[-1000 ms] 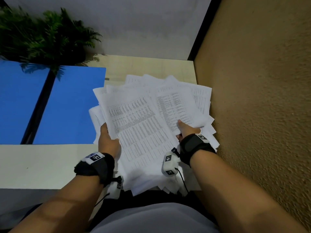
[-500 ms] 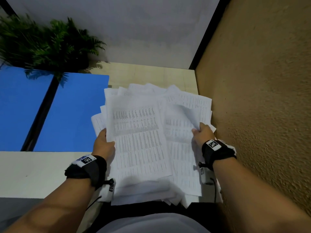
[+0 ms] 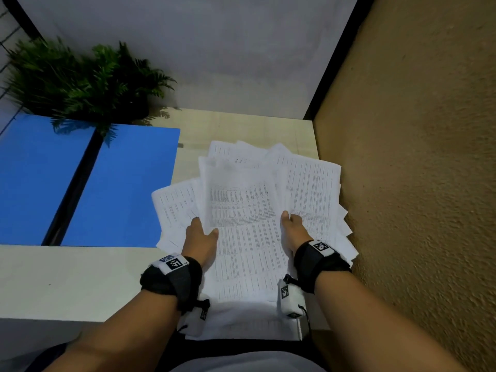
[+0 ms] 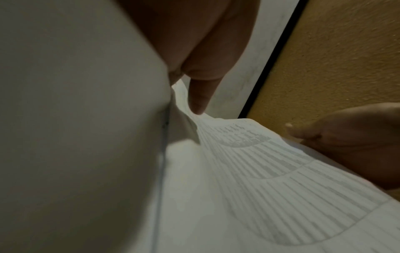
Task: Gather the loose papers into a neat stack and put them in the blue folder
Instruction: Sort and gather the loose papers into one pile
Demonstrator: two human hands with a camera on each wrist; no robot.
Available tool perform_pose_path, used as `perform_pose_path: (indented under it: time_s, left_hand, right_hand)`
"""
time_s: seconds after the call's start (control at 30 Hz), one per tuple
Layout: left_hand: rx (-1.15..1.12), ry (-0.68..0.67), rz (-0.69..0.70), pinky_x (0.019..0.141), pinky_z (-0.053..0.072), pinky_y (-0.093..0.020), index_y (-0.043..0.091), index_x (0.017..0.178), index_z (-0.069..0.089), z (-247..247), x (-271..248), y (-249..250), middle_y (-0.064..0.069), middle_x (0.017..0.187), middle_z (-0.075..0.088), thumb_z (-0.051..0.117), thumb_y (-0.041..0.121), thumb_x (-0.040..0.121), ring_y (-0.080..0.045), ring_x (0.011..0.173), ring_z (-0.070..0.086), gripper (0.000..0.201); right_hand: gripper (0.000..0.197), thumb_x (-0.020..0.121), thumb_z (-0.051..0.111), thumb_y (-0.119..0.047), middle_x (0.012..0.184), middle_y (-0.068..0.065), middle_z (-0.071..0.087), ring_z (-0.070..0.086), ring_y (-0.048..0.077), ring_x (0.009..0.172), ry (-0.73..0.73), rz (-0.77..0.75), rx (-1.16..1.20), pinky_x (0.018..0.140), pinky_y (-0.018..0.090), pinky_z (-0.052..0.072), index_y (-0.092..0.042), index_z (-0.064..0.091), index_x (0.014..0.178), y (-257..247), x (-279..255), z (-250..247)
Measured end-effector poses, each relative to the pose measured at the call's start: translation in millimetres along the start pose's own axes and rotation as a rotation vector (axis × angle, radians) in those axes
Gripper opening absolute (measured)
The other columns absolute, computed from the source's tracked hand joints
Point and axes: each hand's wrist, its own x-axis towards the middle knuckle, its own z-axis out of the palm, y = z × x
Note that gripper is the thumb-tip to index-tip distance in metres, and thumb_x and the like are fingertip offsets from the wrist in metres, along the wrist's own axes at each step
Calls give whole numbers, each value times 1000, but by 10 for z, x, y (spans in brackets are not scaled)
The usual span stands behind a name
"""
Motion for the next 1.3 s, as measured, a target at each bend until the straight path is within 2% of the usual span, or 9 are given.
perform_pose_path:
  time_s: [0.13, 0.2, 0.33, 0.47, 0.67, 0.8, 0.97, 1.13, 1.3]
  left_hand:
    - [-65, -92, -5, 105, 46, -42, 16, 139, 41, 62, -92, 8, -4, 131, 59, 62, 12, 93, -25, 119, 57, 51]
    - [20, -37, 41, 105, 44, -39, 9, 138, 47, 18, -55, -25, -11, 132, 59, 62, 2, 91, -29, 120, 56, 50]
    - [4, 117, 6, 96, 48, -42, 6, 127, 54, -189, 11, -50, -15, 116, 63, 59, -1, 91, -34, 110, 60, 37]
    - [26, 122, -19, 90, 46, -37, 5, 128, 53, -297, 73, -79, -13, 115, 62, 60, 4, 92, -29, 102, 58, 36]
    - [-68, 34, -67, 104, 46, -47, 6, 133, 52, -224, 199, -339, -13, 130, 63, 68, 20, 90, -32, 116, 61, 48]
    - [-114, -28, -60, 108, 43, -49, 6, 138, 50, -184, 210, -400, -11, 134, 60, 66, 16, 92, -32, 120, 58, 49]
    - [1, 21, -88, 107, 42, -47, 6, 139, 47, -248, 209, -336, -12, 133, 58, 58, 16, 96, -35, 122, 55, 46]
    - [22, 15, -108, 106, 43, -51, 11, 140, 45, -246, 226, -369, -14, 135, 58, 57, 18, 94, -36, 121, 56, 47]
    - [3, 16, -109, 102, 44, -41, 9, 140, 45, -280, 135, -291, -10, 132, 58, 57, 12, 95, -34, 120, 55, 46]
  right_hand:
    - [77, 93, 26, -65, 159, 7, 23, 21, 27, 147, -25, -5, 205, 119, 42, 17, -16, 23, 152, -9, -144, 57]
    - [73, 95, 30, -60, 156, 10, 29, 30, 29, 143, -20, -2, 148, 115, 40, 22, -12, 26, 150, 81, -142, 50]
    - [59, 84, 66, -29, 139, 16, 45, 42, 33, 128, 507, 143, 64, 104, 47, 39, -12, 44, 136, 276, -43, -265]
    - [85, 73, 79, -27, 140, 17, 47, 47, 35, 127, 475, 202, 135, 104, 48, 41, -7, 35, 142, 525, 25, -435]
    - [45, 80, 75, -23, 119, 13, 65, 63, 31, 106, 213, 88, 122, 86, 31, 50, -7, 60, 119, 631, 34, -379]
    - [32, 83, 72, -13, 111, 13, 68, 63, 26, 93, 142, 37, 173, 81, 27, 48, -5, 65, 113, 564, -54, -345]
    - [29, 91, 55, -8, 104, 9, 68, 63, 30, 96, 424, -51, 191, 84, 34, 49, -9, 62, 120, 341, -227, -697]
    - [25, 89, 58, -8, 88, 9, 64, 62, 24, 87, 605, -267, 196, 76, 30, 44, -9, 68, 113, -49, -500, -1297]
    - [22, 85, 57, -11, 84, 1, 65, 60, 13, 83, 789, -456, 357, 75, 27, 45, -11, 72, 102, -325, -693, -1664]
